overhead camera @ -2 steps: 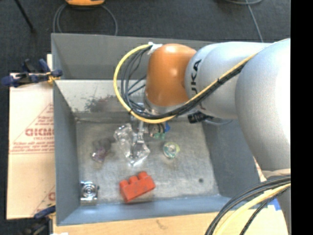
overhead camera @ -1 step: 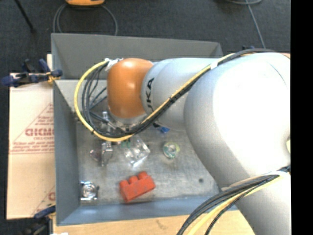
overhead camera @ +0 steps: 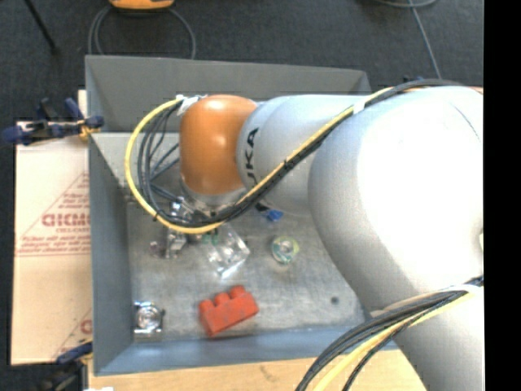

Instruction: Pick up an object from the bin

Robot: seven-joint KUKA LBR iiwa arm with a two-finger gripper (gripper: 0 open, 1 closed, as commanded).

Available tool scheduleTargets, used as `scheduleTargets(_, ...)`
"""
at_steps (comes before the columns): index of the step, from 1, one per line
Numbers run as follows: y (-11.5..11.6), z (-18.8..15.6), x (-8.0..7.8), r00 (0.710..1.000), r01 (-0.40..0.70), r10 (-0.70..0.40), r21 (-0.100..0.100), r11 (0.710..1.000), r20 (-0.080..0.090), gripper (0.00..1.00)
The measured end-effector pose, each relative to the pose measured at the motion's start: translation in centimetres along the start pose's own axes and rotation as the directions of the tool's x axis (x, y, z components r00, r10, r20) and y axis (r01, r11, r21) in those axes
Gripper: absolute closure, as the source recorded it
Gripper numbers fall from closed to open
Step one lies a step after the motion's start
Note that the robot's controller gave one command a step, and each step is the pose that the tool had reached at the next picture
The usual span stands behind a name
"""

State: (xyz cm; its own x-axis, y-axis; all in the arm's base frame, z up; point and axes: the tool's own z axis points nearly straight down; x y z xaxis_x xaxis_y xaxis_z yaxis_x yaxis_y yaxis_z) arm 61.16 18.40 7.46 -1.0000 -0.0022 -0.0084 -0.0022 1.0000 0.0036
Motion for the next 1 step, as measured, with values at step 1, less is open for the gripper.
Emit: scheduleTargets(1,-1.86,-15.94,-1.56,0.957,0.291,-0.291,0.003,0.957,0.003,1.0)
